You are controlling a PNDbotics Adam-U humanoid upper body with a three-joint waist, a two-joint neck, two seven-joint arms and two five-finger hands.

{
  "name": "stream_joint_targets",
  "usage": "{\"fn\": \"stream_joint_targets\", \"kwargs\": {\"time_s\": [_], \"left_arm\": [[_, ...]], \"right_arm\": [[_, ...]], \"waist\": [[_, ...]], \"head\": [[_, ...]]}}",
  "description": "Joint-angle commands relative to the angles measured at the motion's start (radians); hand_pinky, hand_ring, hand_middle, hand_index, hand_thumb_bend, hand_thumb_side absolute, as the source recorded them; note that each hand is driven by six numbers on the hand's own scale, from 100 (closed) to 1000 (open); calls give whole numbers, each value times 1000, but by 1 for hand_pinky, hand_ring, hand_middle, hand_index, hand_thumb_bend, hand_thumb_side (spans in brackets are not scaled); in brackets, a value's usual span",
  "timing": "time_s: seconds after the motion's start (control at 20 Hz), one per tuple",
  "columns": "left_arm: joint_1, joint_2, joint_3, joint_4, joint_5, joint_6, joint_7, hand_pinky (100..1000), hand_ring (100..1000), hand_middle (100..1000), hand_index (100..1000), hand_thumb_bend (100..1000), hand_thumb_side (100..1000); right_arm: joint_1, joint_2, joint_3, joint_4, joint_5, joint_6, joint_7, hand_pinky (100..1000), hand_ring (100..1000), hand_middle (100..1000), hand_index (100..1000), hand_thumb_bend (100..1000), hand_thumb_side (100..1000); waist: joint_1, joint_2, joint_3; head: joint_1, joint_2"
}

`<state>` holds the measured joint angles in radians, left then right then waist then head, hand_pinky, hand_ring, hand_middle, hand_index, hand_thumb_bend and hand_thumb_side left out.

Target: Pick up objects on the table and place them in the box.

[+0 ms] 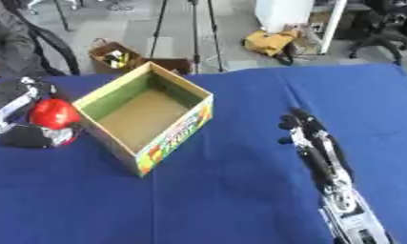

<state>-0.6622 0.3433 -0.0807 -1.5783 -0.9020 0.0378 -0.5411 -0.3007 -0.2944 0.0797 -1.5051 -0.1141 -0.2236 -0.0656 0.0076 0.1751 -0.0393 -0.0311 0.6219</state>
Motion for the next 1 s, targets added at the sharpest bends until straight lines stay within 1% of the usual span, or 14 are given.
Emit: {"fn": "stream_joint_targets", "kwargs": {"time_s": [0.05, 0.2, 0.4, 0.45, 0.55, 0.6, 0.65, 0.7, 0.75, 0.8, 0.85, 0.9, 0.95, 1.0], "left_arm": [[-73, -30, -22, 68, -26, 37, 32, 106, 326, 519, 762, 100, 365], [-137, -74, -29, 147, -73, 83, 62, 103, 324, 512, 757, 100, 376], [-198, -133, 3, 254, -138, 137, 124, 110, 329, 515, 757, 100, 443], [-210, -143, 10, 281, -155, 144, 141, 177, 382, 576, 773, 100, 446], [-230, -159, 22, 338, -190, 147, 176, 306, 472, 636, 794, 100, 548], [-239, -165, 26, 367, -208, 142, 194, 489, 581, 705, 815, 100, 663], [-246, -168, 28, 397, -226, 134, 212, 542, 611, 724, 820, 118, 687], [-254, -169, 27, 426, -244, 124, 230, 686, 731, 780, 839, 209, 754], [-261, -167, 24, 455, -262, 113, 248, 762, 783, 813, 853, 265, 817], [-269, -167, 23, 484, -280, 102, 265, 805, 814, 835, 863, 298, 865], [-276, -167, 23, 512, -297, 91, 283, 860, 853, 867, 884, 341, 944], [-281, -168, 23, 539, -314, 78, 299, 917, 895, 906, 912, 392, 1000], [-286, -169, 22, 565, -330, 63, 315, 943, 912, 924, 927, 387, 1000], [-290, -170, 24, 591, -346, 48, 331, 943, 912, 924, 927, 387, 1000]], "right_arm": [[-10, -7, 1, -19, 0, 0, 6, 617, 778, 743, 898, 112, 675], [-11, -4, 7, -19, 0, 1, 11, 617, 778, 743, 898, 110, 676], [-13, -1, 16, -19, 1, 1, 21, 617, 778, 743, 898, 100, 691], [-13, -1, 18, -19, 1, 1, 23, 617, 778, 743, 898, 108, 677], [-13, 0, 21, -20, 1, 1, 26, 617, 778, 743, 898, 107, 678], [-14, 0, 22, -20, 2, 1, 28, 617, 778, 743, 898, 105, 678], [-14, 1, 23, -20, 2, 1, 29, 617, 778, 743, 898, 105, 678], [-13, 1, 23, -20, 2, 1, 30, 617, 778, 743, 898, 104, 678], [-13, 1, 24, -20, 2, 1, 30, 617, 778, 743, 898, 104, 678], [-13, 1, 24, -20, 1, 1, 31, 617, 778, 743, 898, 103, 679], [-13, 1, 24, -20, 1, 1, 31, 617, 778, 743, 898, 103, 679], [-13, 2, 24, -20, 1, 1, 31, 617, 778, 743, 897, 103, 679], [-13, 2, 24, -20, 1, 1, 32, 617, 778, 743, 897, 102, 679], [-13, 2, 24, -20, 0, 2, 32, 617, 778, 743, 897, 102, 679]], "waist": [[-3, -15, -7], [-3, -12, -21], [-2, -7, -46], [-1, -6, -53], [1, -3, -64], [1, -3, -68], [1, -2, -72], [2, -2, -74], [2, -2, -76], [2, -3, -76], [2, -4, -77], [2, -5, -76], [1, -5, -75], [1, -6, -74]], "head": [[11, -9], [19, -10], [30, -13], [34, -13], [40, -13], [42, -13], [44, -13], [45, -13], [47, -13], [48, -13], [48, -13], [48, -14], [48, -14], [48, -14]]}}
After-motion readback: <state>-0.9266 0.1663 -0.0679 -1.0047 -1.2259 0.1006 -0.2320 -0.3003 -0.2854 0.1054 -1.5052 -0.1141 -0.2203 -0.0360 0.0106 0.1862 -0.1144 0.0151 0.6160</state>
